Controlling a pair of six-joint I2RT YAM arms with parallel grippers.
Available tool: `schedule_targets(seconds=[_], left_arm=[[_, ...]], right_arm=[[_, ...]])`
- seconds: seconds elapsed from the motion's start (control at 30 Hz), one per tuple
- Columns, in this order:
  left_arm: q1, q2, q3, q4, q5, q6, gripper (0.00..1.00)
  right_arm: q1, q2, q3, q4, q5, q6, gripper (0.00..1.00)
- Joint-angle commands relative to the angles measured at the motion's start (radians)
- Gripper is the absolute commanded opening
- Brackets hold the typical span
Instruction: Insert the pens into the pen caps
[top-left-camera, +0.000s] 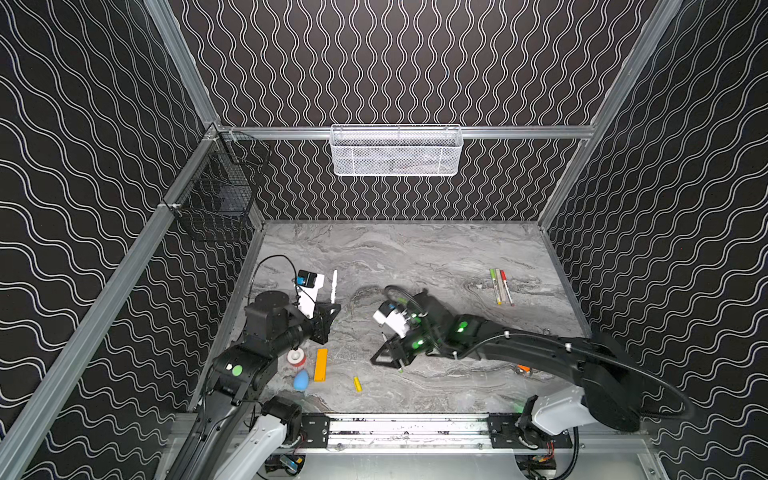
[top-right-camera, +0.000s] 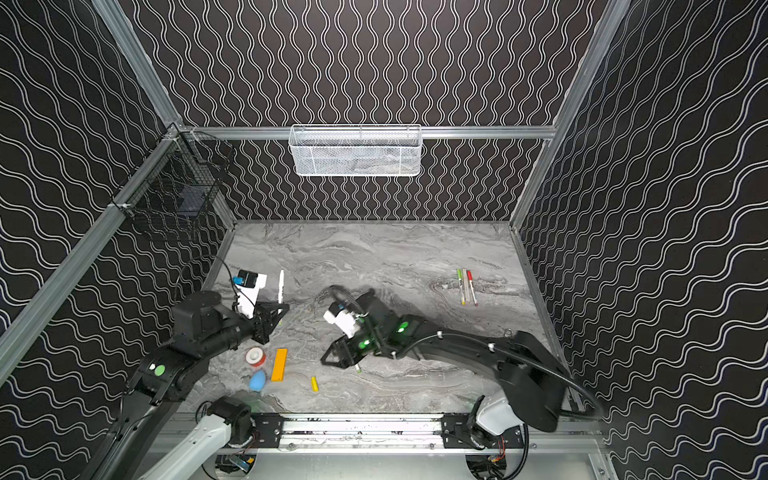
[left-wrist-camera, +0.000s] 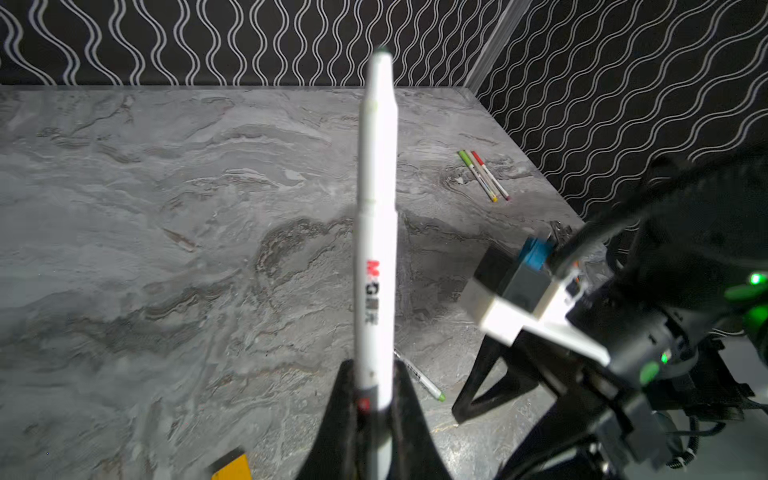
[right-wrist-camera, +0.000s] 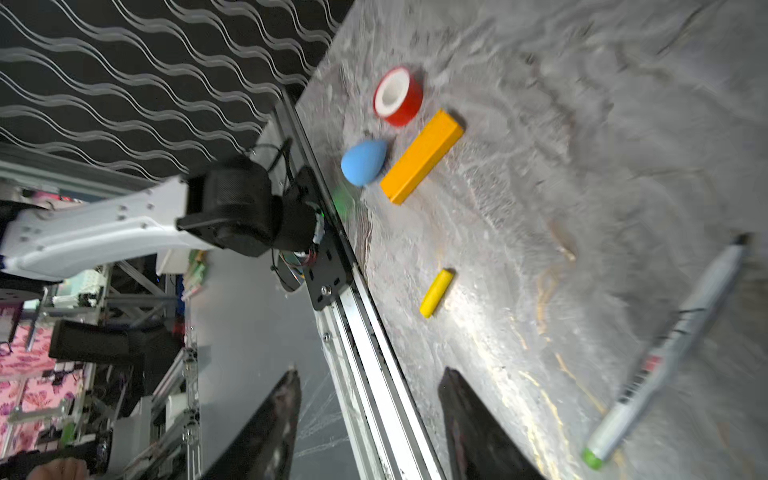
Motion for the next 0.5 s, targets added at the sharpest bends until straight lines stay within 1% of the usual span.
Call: schedule_targets(seconds=[0.0, 0.03, 0.17, 0.3, 0.37, 0.47], left_arm=[[0.004, -0.024, -0.001, -0.019, -0.093, 0.020, 0.00], [0.003, -0.032, -0.002, -0.021, -0.102, 0.019, 0.00], [0.003, -0.071, -0.005, -0.023, -0.117, 0.016, 0.00], [0.003, -0.097, -0.007, -0.020, -0.117, 0.017, 0.00], [0.003, -0.100, -0.007, -0.016, -0.109, 0.017, 0.00], [0.003, -0.105, -0.008, -0.016, -0.107, 0.017, 0.00]], right_arm=[[0.048, 0.104, 0.032, -0.021, 0.065, 0.015, 0.61], [0.060, 0.135, 0.068, -0.016, 0.062, 0.022, 0.62], [0.096, 0.240, 0.119, -0.009, 0.068, 0.035, 0.65], [0.103, 0.314, 0.159, -0.018, 0.070, 0.038, 0.67], [0.103, 0.348, 0.190, -0.047, 0.073, 0.027, 0.68], [0.108, 0.407, 0.236, -0.110, 0.109, 0.002, 0.68]])
